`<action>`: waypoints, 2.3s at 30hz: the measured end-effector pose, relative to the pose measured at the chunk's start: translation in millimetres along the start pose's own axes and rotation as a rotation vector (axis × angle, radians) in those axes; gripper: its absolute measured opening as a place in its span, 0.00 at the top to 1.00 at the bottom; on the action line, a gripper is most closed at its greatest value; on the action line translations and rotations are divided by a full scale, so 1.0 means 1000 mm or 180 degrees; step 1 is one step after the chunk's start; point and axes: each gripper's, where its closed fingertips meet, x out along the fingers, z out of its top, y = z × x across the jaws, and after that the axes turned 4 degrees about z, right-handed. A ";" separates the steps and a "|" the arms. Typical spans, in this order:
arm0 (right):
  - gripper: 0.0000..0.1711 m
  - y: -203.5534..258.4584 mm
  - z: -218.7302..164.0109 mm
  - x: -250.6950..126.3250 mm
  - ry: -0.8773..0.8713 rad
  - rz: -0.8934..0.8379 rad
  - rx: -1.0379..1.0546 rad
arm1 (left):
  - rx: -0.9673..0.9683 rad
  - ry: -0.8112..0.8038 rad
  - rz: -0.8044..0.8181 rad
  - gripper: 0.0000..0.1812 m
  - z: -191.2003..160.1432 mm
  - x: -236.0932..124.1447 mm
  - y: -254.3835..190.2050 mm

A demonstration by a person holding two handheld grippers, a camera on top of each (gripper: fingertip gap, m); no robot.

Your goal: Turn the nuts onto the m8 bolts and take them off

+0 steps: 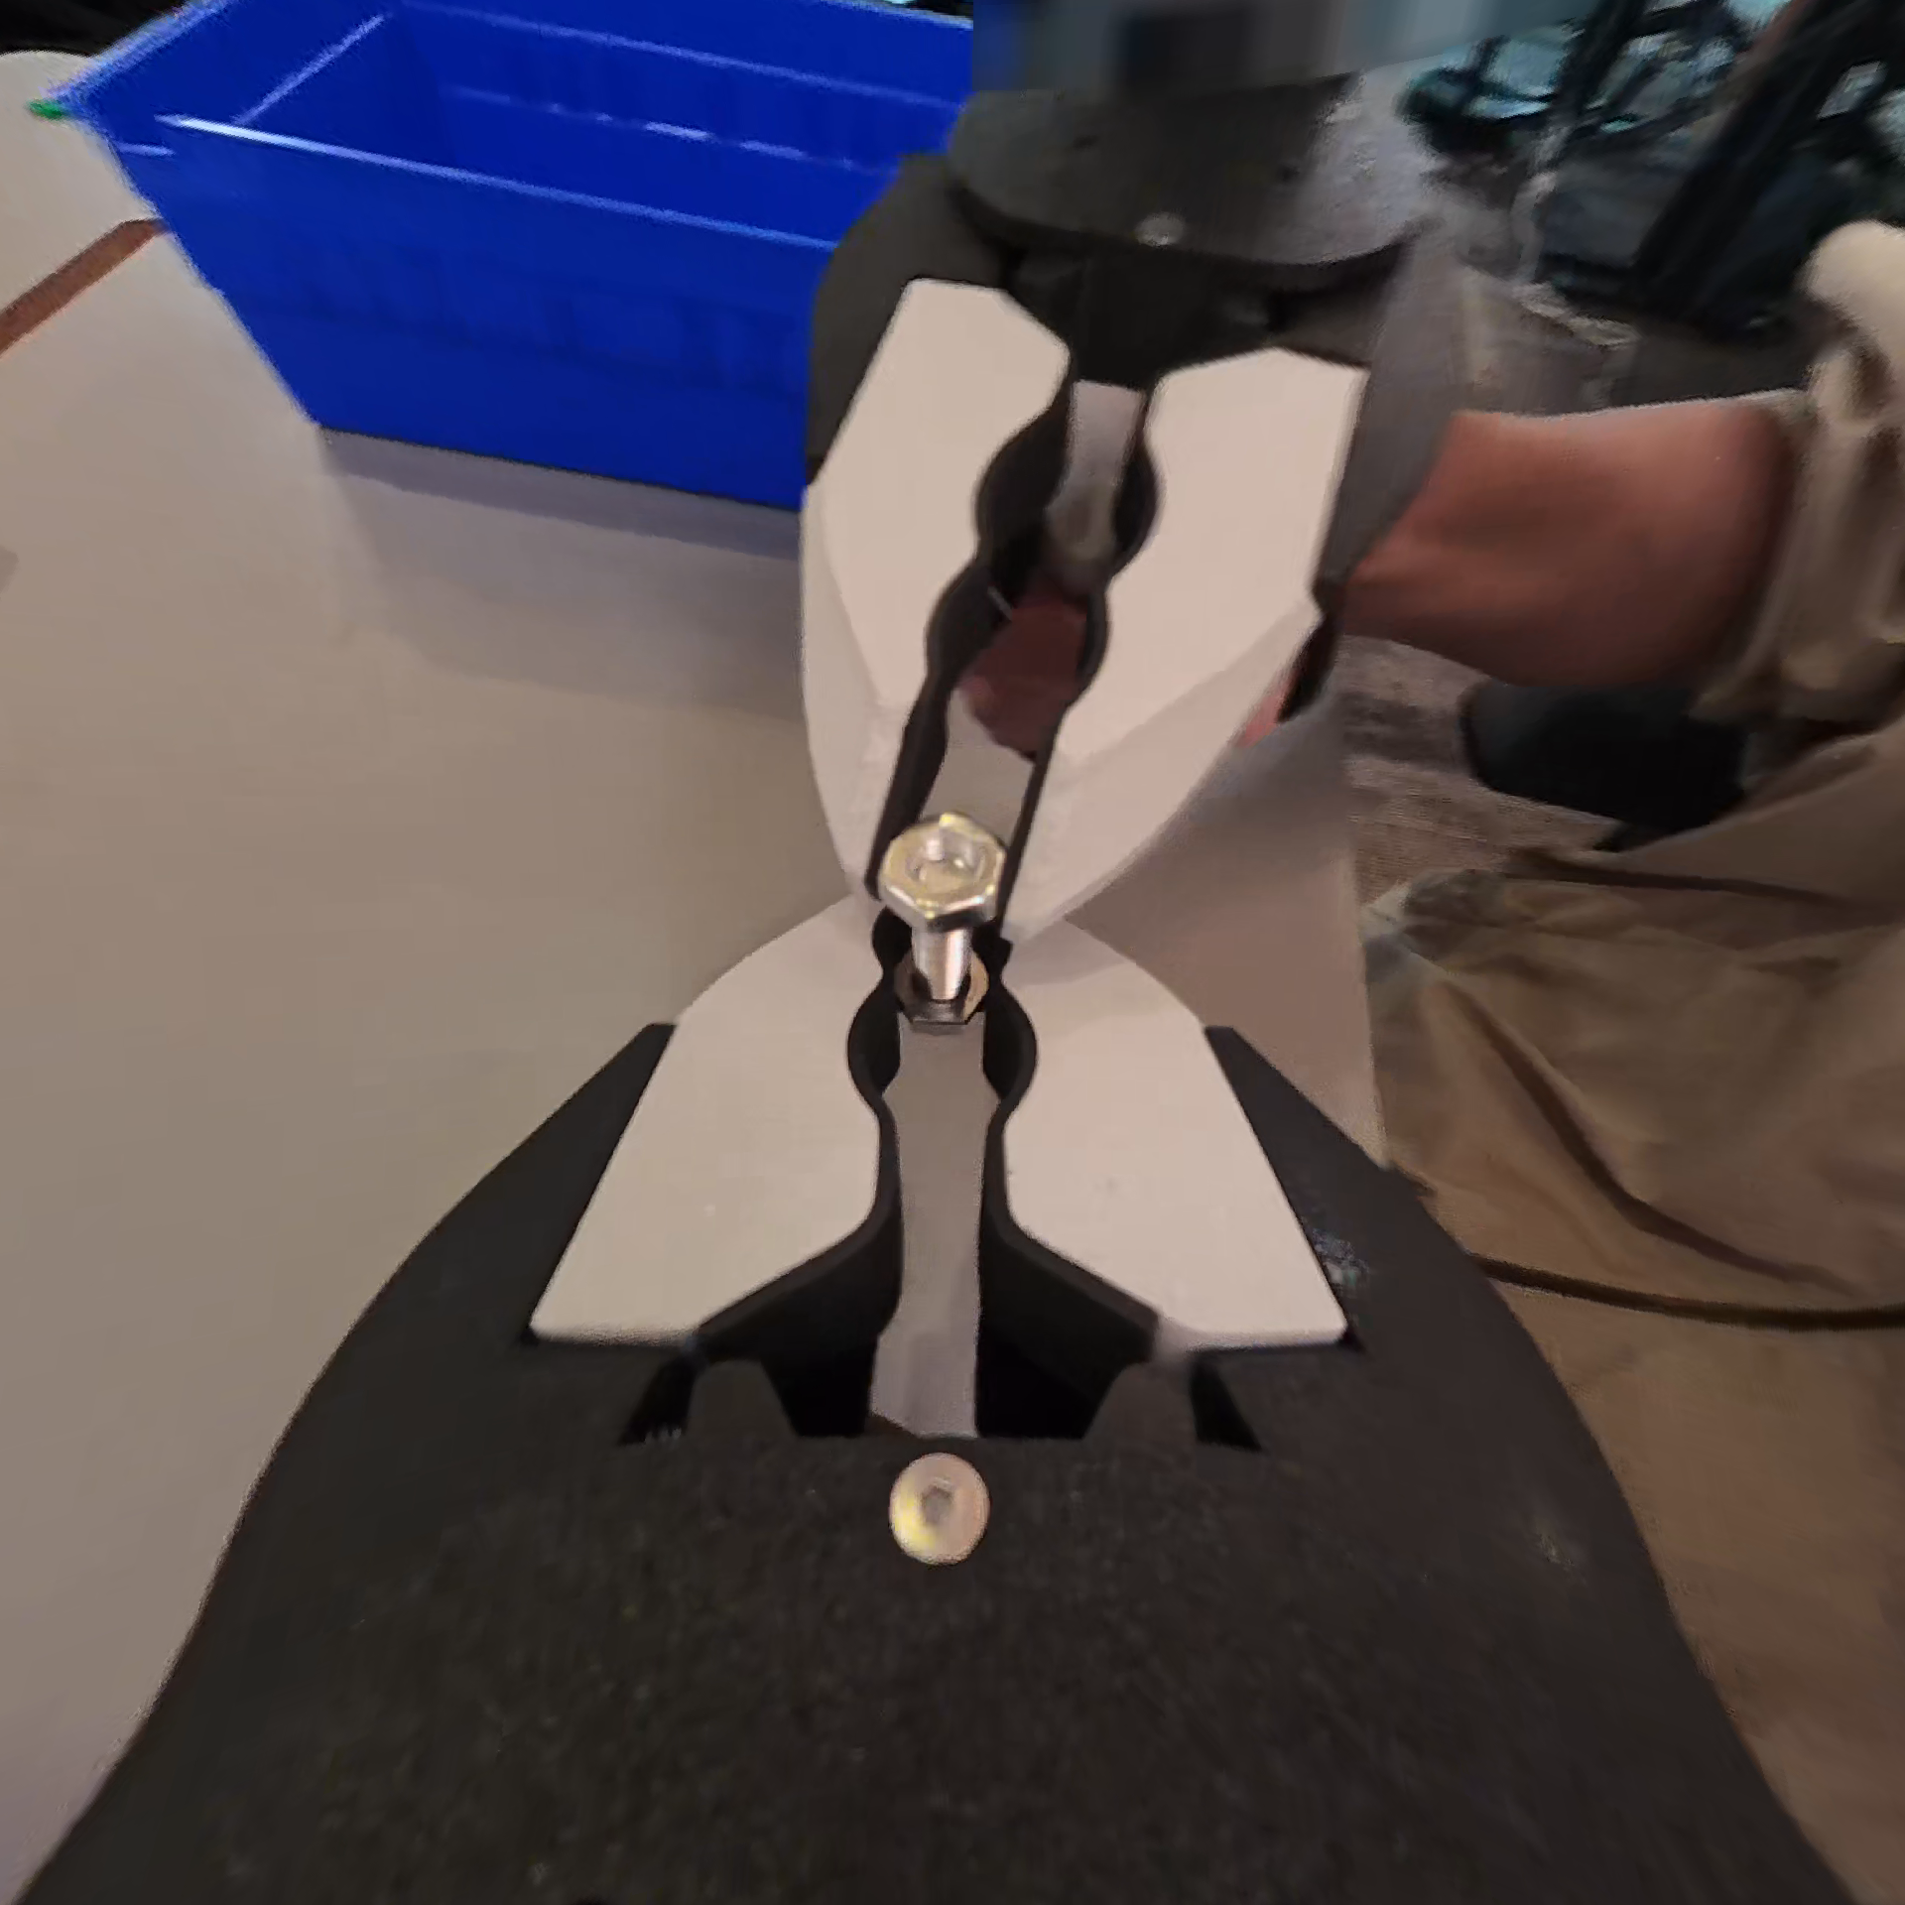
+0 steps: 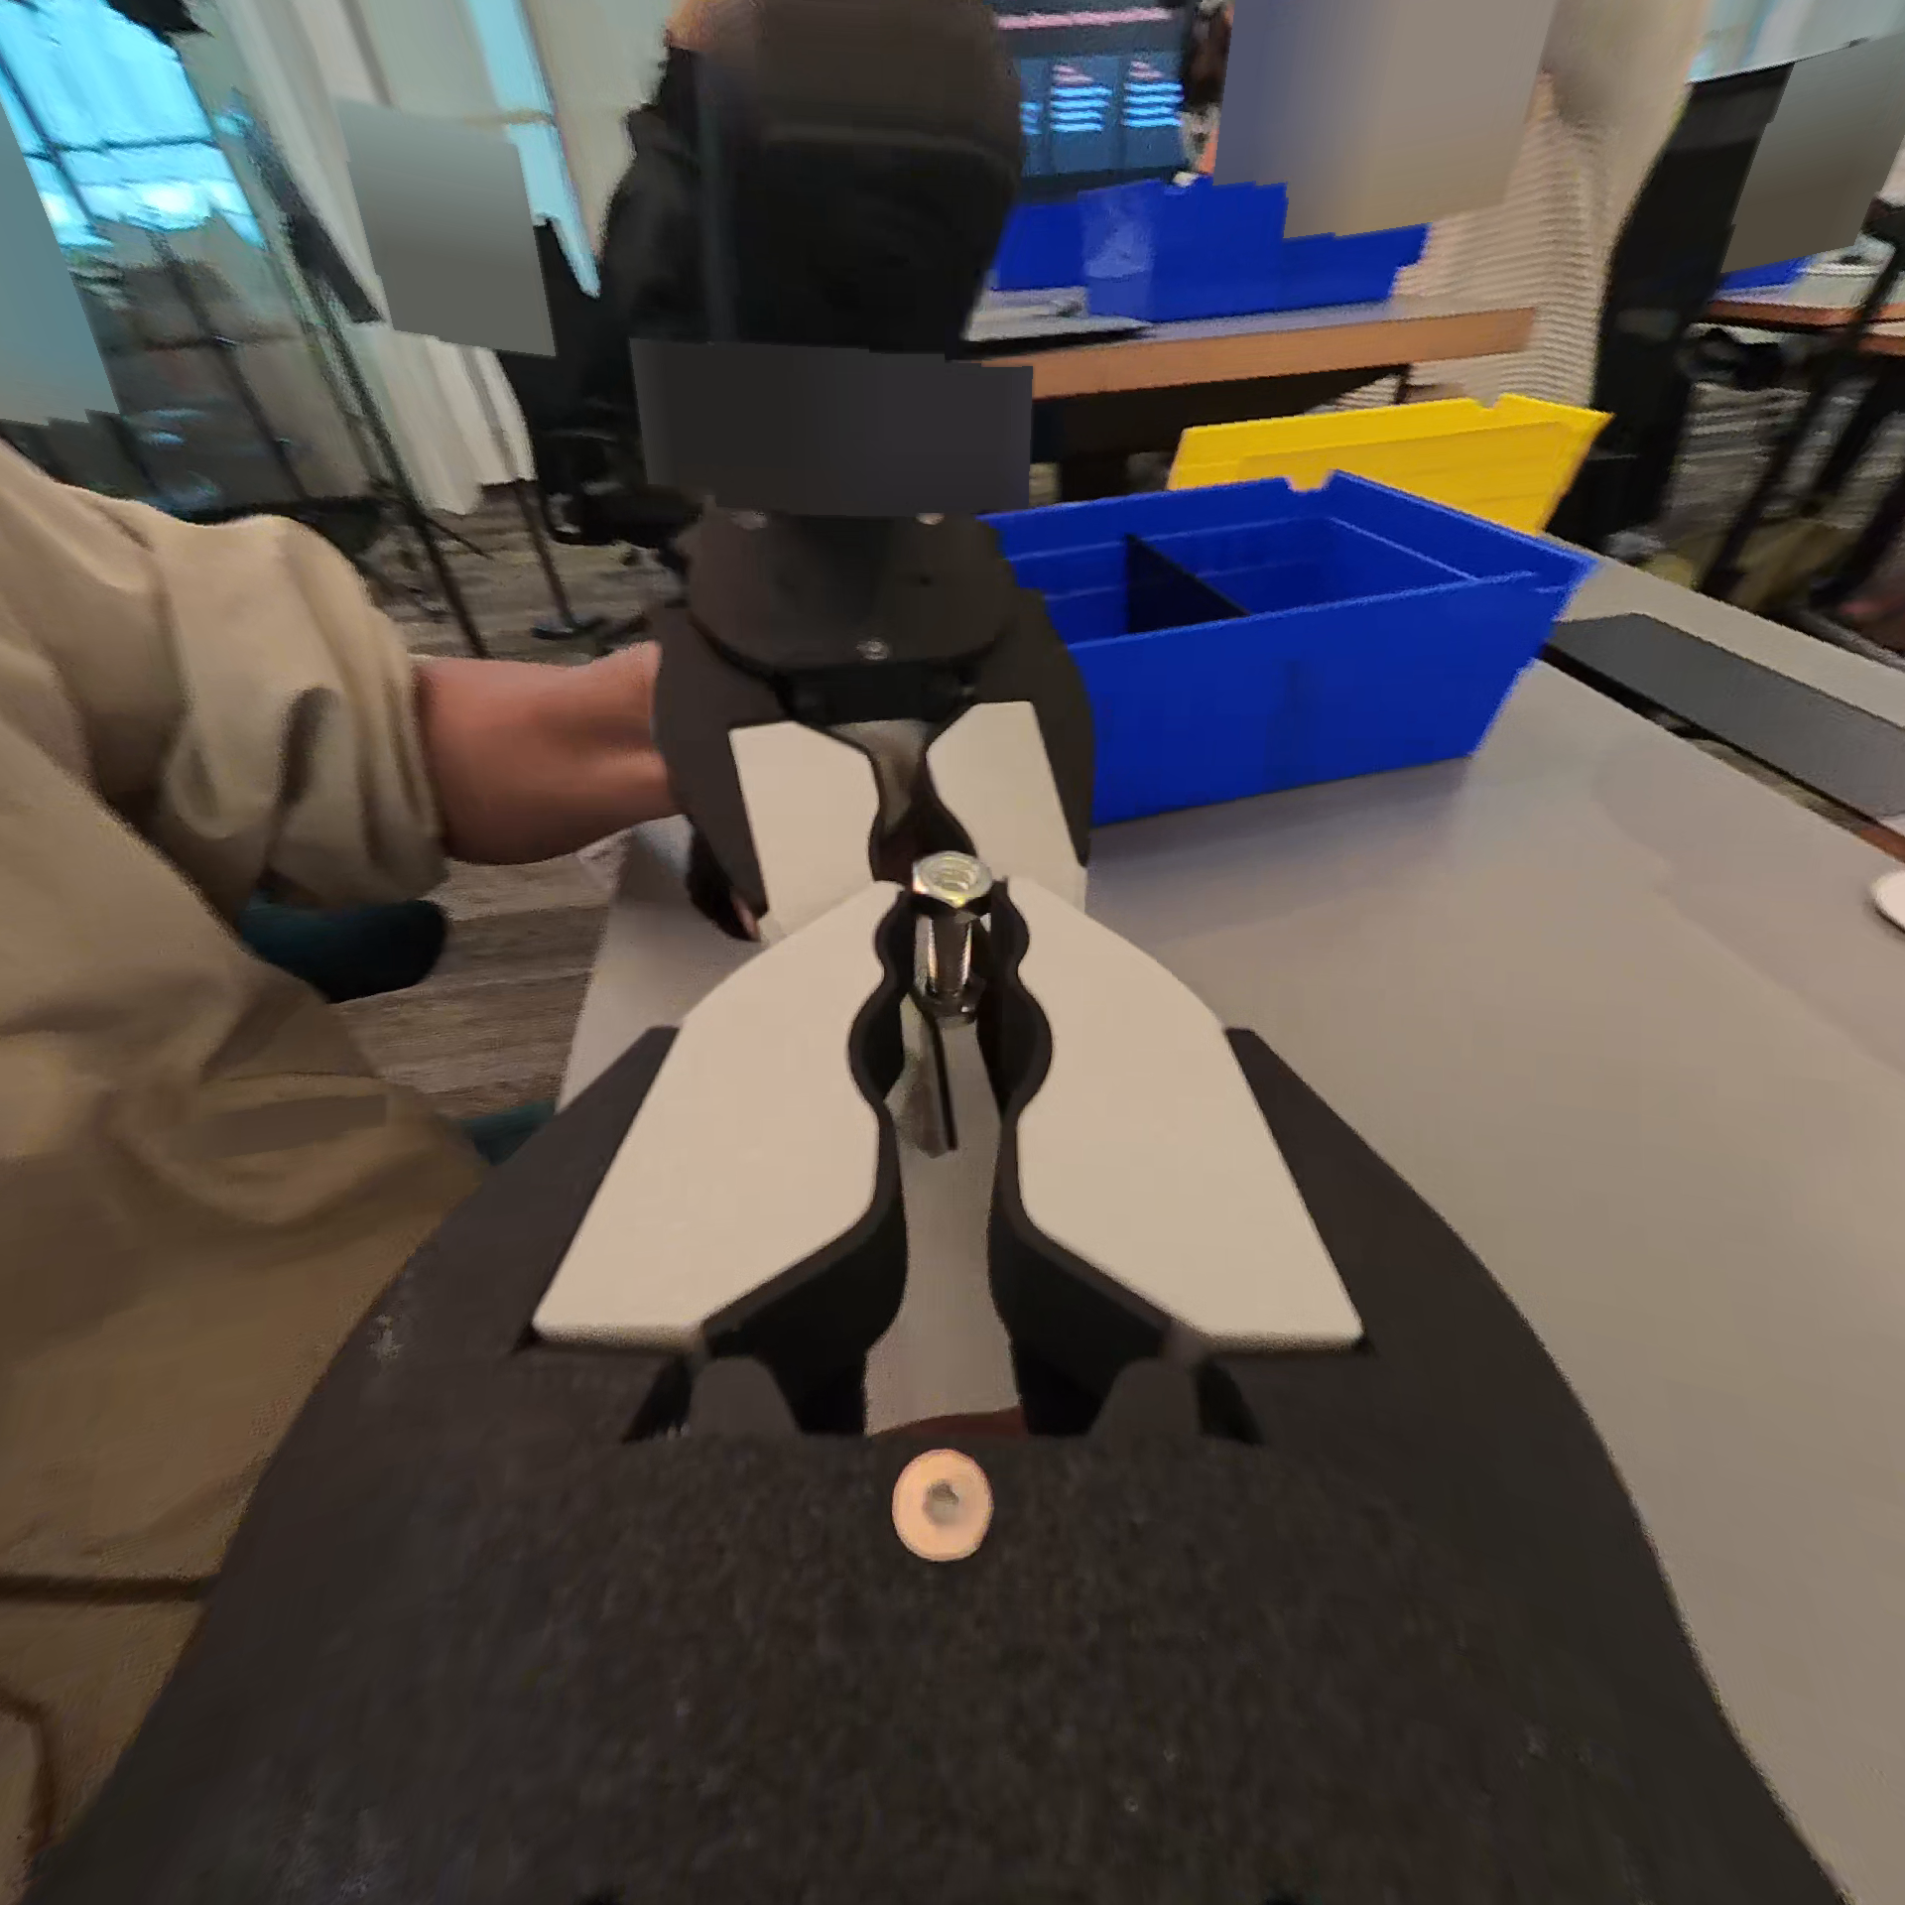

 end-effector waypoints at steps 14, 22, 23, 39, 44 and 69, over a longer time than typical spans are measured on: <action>0.89 -0.014 -0.010 0.000 -0.0009 -0.0439 0.0214 | 0.0117 0.0161 0.0689 0.94 -0.004 0.013 0.020; 0.92 0.017 0.004 -0.003 -0.0174 0.0291 0.0022 | 0.0280 -0.0050 -0.0543 0.94 0.005 0.000 -0.027; 0.92 0.021 0.007 -0.004 -0.0201 0.0396 -0.0003 | 0.0289 -0.0099 -0.0726 0.94 0.007 -0.004 -0.033; 0.92 0.018 0.029 -0.021 -0.0844 0.1537 0.0670 | 0.0049 -0.0379 -0.1659 0.94 0.011 -0.014 -0.041; 0.92 -0.031 0.008 -0.020 -0.0285 -0.0030 0.0193 | 0.0171 -0.0095 -0.0424 0.94 -0.011 0.005 0.015; 0.92 0.006 -0.012 0.018 0.0382 0.0117 -0.0311 | 0.0469 -0.0326 -0.0568 0.94 -0.014 0.000 -0.012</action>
